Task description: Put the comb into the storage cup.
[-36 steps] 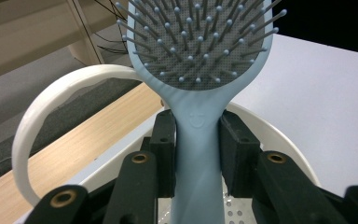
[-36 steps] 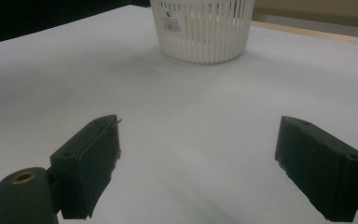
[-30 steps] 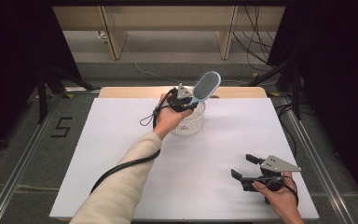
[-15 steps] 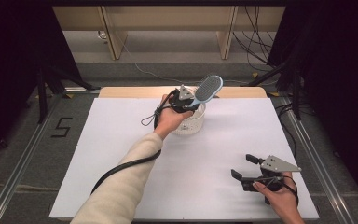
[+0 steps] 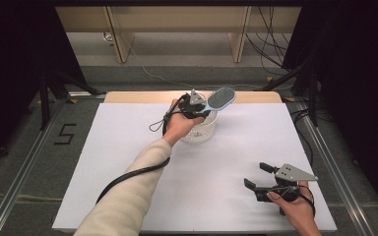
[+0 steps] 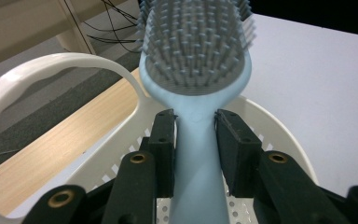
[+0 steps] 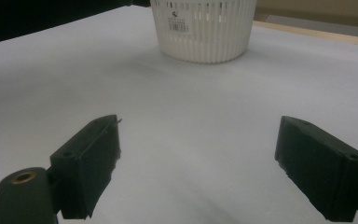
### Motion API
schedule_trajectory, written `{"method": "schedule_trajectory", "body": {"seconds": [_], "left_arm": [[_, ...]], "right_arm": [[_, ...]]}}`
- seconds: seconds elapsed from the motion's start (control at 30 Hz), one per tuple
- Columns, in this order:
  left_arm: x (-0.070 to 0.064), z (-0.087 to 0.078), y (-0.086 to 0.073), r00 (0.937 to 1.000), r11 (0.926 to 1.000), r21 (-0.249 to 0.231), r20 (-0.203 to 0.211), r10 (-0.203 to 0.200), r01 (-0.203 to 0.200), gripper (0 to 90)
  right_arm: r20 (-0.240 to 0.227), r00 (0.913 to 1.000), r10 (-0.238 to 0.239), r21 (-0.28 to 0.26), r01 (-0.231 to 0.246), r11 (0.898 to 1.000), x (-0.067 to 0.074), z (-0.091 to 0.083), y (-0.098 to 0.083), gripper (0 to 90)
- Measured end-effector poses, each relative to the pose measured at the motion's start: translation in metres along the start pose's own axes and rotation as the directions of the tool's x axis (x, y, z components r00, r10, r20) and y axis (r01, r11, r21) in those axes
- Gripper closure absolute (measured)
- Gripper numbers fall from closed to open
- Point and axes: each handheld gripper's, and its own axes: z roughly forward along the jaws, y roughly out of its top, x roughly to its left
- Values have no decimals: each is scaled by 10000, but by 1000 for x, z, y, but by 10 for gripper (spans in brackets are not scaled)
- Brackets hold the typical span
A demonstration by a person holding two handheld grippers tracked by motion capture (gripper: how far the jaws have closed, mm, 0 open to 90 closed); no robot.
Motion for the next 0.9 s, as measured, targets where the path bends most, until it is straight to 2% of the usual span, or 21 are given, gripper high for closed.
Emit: {"method": "schedule_trajectory", "body": {"seconds": [0.07,0.33,0.37,0.4,0.5,0.6,0.9], "left_arm": [[1,0,0,9999,9998,187,86,72,-74,641],[3,-9,-1,10000,9999,143,38,-41,40,472],[3,-13,-1,9999,9997,226,63,-131,129,456],[4,-15,-2,10000,9994,338,9,-32,32,434],[5,-20,-3,10000,9993,361,-18,34,-33,366],[7,-32,-3,10000,9995,321,-90,-9,12,305],[9,-54,1,9999,9997,202,-64,-157,158,216]], "right_arm": [[3,10000,-7,3,7,10000,0,0,0,147],[1,10000,-7,-3,7,10000,0,0,0,147],[-4,10000,-14,12,14,10000,0,0,0,146],[-1,10000,-8,0,8,10000,0,0,0,147],[-2,10000,4,35,-4,10000,0,0,0,147],[-3,10000,20,30,-20,10000,0,1,0,147],[34,10000,-16,18,16,10000,1,1,0,147]]}}
